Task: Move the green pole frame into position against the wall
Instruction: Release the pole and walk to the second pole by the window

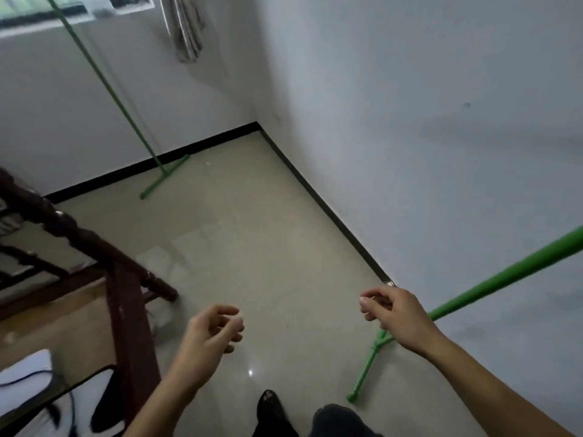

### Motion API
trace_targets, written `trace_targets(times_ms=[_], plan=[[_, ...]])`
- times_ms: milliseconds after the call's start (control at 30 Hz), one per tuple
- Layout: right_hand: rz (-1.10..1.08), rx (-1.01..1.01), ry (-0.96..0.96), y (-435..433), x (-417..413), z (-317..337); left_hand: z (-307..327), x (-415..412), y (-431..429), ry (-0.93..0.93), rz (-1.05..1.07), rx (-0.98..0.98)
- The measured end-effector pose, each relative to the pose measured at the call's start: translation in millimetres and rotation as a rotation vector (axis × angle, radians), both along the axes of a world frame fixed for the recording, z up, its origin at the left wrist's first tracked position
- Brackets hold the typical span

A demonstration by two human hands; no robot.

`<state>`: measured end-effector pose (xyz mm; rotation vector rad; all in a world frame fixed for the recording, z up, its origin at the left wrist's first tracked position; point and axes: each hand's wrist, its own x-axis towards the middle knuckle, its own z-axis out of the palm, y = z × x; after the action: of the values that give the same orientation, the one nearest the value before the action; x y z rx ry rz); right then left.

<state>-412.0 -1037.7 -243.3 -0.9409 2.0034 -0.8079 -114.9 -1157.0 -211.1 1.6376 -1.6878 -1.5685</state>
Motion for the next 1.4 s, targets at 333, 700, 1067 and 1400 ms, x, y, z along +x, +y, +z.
trace_targets(times_ms=[333,700,1067,1400], plan=[[0.076,0.000,-0.192,-150.1,91.4,-2.1,-25.3,163.3,-66.0,0.003,0.523,0.122],[0.140,-0.042,-0.186,-399.5,64.7,-7.2,-42.0,133.0,-290.6,0.073,0.576,0.053],[0.362,-0.100,-0.188,-696.2,65.6,37.5,-10.2,92.1,-524.7,0.173,0.669,-0.029],[0.399,-0.107,-0.209,-925.2,121.0,14.6,-31.8,143.4,-730.9,0.171,0.847,-0.024]])
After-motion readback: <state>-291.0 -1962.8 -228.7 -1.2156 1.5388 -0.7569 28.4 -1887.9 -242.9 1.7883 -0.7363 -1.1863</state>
